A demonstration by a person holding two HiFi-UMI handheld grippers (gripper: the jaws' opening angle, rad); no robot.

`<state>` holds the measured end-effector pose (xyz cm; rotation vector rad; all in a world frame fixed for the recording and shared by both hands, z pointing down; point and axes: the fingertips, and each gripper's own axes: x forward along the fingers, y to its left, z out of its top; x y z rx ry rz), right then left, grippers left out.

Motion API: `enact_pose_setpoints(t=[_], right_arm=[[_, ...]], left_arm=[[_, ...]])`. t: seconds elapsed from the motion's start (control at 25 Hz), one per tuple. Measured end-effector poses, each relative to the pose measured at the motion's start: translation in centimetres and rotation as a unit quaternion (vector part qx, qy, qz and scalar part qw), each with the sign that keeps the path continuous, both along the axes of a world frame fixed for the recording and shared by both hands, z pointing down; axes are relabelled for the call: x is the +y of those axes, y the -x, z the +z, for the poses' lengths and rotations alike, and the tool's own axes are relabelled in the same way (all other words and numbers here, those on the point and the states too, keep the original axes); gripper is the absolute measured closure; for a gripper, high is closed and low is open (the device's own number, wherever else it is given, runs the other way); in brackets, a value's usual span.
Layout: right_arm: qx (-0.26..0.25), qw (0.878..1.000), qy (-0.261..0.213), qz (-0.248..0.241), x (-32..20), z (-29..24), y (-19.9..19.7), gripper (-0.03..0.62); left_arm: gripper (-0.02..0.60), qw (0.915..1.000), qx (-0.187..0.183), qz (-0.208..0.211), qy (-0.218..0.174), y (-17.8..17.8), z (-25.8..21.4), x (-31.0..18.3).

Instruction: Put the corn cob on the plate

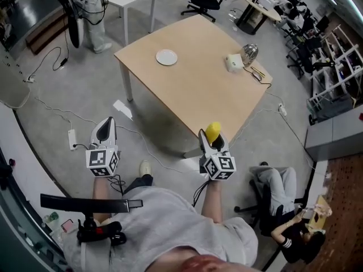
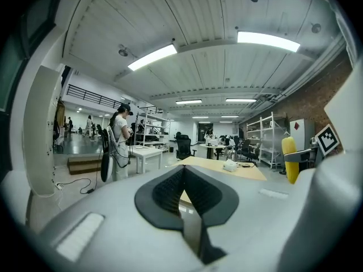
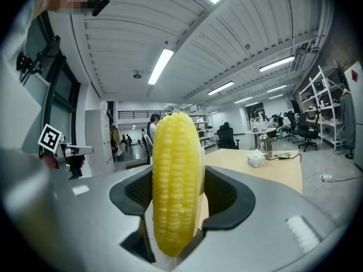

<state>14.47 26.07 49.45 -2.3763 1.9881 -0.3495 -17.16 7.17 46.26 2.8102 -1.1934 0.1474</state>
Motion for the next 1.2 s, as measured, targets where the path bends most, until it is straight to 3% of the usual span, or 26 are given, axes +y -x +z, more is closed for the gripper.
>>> enact_pose_setpoints(t=[0.2, 0.64, 0.88, 1.2], right_arm=[[0.006, 1.000, 0.015, 0.003, -6.0, 1.0, -0.4, 0.338], [0.006, 1.000, 0.011, -0.005, -8.5, 0.4, -1.0, 0.339], [0.007, 1.000, 0.011, -0.019, -10.0, 0.1, -1.3, 0.339], [0.010, 0.999, 0.013, -0.051, -18.2, 1.0, -1.3, 0.339]], left_arm=[[0.563, 0.9998, -0.004, 0.017, -0.002, -1.1, 0.8, -6.1], [0.563, 0.9995, -0.004, 0.029, -0.011, -2.6, -0.5, -7.4], [0.563, 0.9998, -0.002, 0.018, -0.011, -2.4, -0.9, -7.4], [0.563, 0.9998, -0.002, -0.018, -0.003, -0.8, 0.1, -13.2]])
